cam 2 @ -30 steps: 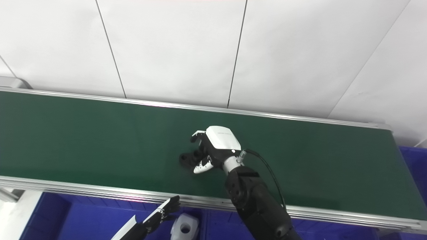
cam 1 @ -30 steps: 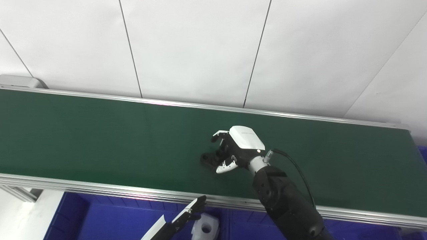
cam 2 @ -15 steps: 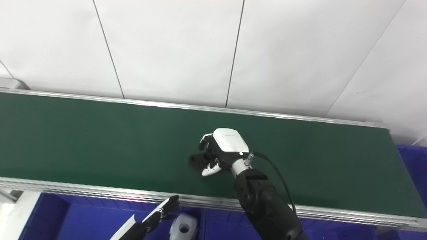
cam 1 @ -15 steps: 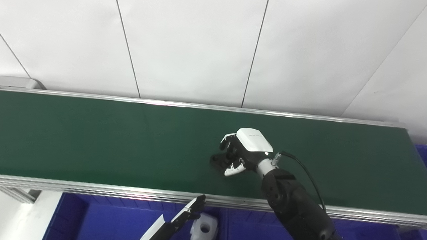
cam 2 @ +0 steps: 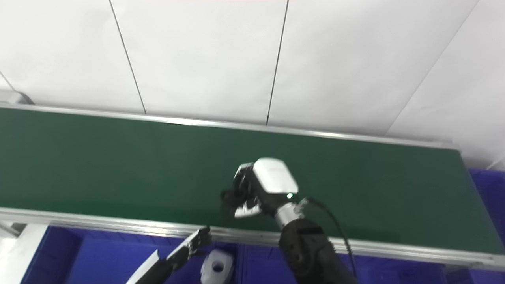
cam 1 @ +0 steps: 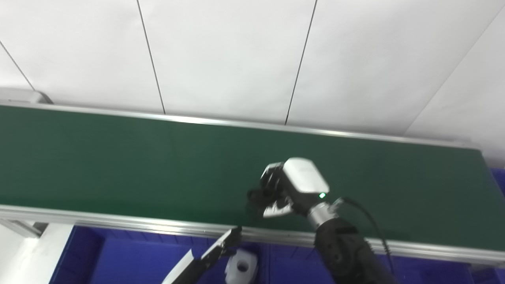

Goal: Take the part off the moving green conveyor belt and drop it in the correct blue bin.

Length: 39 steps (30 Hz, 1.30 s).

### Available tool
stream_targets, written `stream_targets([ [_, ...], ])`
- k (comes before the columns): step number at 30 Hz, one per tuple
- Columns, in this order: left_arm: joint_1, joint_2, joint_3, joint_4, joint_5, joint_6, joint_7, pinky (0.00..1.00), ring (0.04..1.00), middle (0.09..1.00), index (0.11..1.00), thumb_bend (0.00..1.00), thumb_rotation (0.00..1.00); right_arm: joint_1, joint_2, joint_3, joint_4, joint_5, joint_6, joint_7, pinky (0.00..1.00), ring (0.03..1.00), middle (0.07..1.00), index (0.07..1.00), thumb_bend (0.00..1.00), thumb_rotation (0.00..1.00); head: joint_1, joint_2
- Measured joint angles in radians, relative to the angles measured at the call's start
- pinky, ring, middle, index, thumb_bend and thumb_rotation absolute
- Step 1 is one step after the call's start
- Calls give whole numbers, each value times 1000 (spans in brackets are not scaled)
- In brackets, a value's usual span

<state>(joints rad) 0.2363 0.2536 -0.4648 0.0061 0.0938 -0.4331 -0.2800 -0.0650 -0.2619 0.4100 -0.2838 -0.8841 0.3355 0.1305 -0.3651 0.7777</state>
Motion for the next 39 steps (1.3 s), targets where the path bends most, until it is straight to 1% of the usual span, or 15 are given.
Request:
stream_targets([
  [2,-2,-2,2,0,0,0,0,871,934,968,976,655,521,28,2,-22,-49,-4,0,-1,183,384,503,491,516,0,2,3],
  [5,2,-4,6,-4,0,0,0,867,930,963,971,653,509,76,3,-34,-117,-10,-3,-8,168,381,503,490,516,0,2,6],
  [7,2,-6,7,-7,1,0,0,867,927,960,968,658,513,108,3,-48,-145,-11,-6,-12,160,259,478,489,524,0,2,14],
  [10,3,-15,14,-18,3,0,0,867,922,956,967,655,517,173,3,-72,-212,-12,-6,-13,151,223,471,489,527,0,0,18],
  [12,3,-19,18,-22,9,0,0,872,923,955,967,651,517,215,5,-79,-253,-11,-6,-5,142,202,470,488,527,0,0,32],
  [14,3,-24,25,-22,11,0,0,876,924,954,966,652,519,261,8,-84,-284,-12,-6,1,149,213,471,488,527,0,0,32],
  [16,4,-29,34,-25,10,1,0,878,925,954,966,652,523,304,7,-85,-293,-12,-6,18,164,235,472,488,527,0,0,54],
  [18,6,-31,42,-33,10,2,0,860,914,951,965,666,546,349,5,-85,-301,-12,-6,33,175,253,473,488,528,0,-3,63],
  [23,14,-36,62,-46,15,6,0,857,915,954,968,686,595,450,2,-91,-310,-16,-6,63,151,218,471,488,527,0,-9,80],
  [25,13,-37,67,-52,15,14,0,867,920,957,974,688,615,472,2,-91,-306,-20,-5,86,142,215,471,489,527,0,-17,104],
  [26,13,-37,69,-57,15,16,0,872,922,958,975,692,624,478,2,-90,-302,-24,-4,106,141,219,471,489,527,0,-17,104],
  [28,12,-38,79,-64,20,21,0,881,926,960,975,703,637,481,2,-86,-279,-39,0,152,141,226,471,489,527,0,-29,121],
  [31,15,-39,95,-83,24,58,0,883,929,960,972,732,669,470,2,-83,-230,-52,3,197,140,223,471,489,527,0,-46,137],
  [33,16,-38,106,-98,24,67,0,881,931,962,971,727,664,458,2,-81,-190,-68,5,228,138,219,471,489,528,0,-52,140],
  [39,19,-40,110,-99,19,75,0,876,933,965,968,725,665,403,1,-56,-118,-183,15,299,196,280,474,489,529,0,-77,143],
])
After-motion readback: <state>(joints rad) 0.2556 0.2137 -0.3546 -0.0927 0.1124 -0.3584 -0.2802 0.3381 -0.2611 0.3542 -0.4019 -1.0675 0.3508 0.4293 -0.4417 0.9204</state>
